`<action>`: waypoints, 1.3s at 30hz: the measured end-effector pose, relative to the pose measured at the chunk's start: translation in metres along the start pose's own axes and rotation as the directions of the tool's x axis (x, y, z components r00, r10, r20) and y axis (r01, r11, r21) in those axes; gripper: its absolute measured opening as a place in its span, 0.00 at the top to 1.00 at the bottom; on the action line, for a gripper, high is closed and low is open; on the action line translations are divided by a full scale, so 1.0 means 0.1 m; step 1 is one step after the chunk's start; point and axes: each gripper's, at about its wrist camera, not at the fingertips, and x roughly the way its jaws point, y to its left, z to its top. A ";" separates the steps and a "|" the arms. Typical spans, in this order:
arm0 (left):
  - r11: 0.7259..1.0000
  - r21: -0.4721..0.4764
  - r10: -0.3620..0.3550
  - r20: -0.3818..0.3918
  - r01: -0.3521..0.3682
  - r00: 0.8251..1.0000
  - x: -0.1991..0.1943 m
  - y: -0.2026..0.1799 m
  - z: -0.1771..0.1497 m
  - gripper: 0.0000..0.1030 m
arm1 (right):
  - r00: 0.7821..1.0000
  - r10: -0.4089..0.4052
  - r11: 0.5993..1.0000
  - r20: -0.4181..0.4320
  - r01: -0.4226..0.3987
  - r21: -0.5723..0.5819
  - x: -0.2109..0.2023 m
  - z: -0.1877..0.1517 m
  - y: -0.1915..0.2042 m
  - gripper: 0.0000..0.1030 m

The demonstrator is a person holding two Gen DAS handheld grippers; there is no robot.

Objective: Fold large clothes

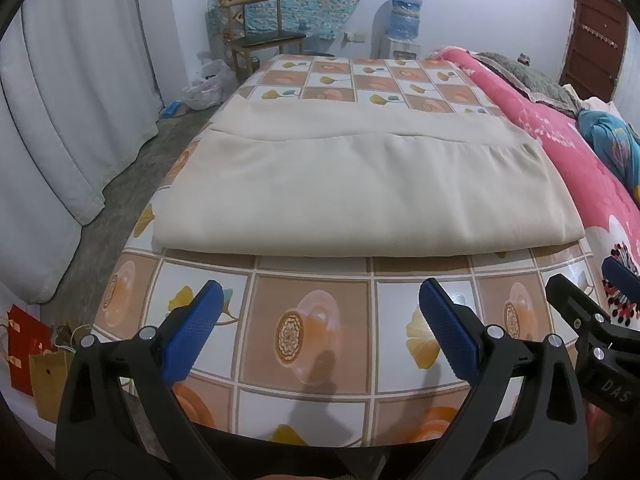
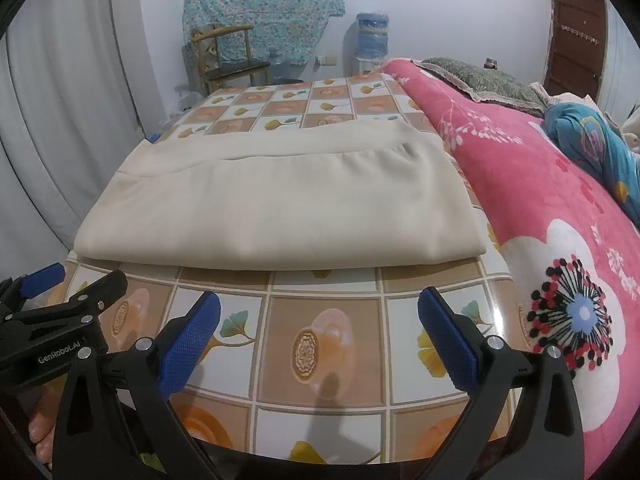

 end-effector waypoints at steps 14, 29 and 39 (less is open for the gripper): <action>1.000 0.009 0.003 0.000 -0.003 1.000 -0.01 -0.04 -0.01 0.08 | 1.000 -0.002 1.000 0.002 0.002 -0.005 -0.01 0.00 -0.03 0.06; 1.000 0.014 0.001 -0.005 -0.001 1.000 0.00 -0.08 -0.02 0.08 | 1.000 -0.005 1.000 0.000 0.005 -0.015 -0.01 0.00 -0.04 0.06; 1.000 0.013 -0.001 -0.006 0.001 1.000 0.00 -0.07 -0.02 0.08 | 1.000 -0.007 1.000 -0.001 0.007 -0.017 -0.01 0.00 -0.04 0.06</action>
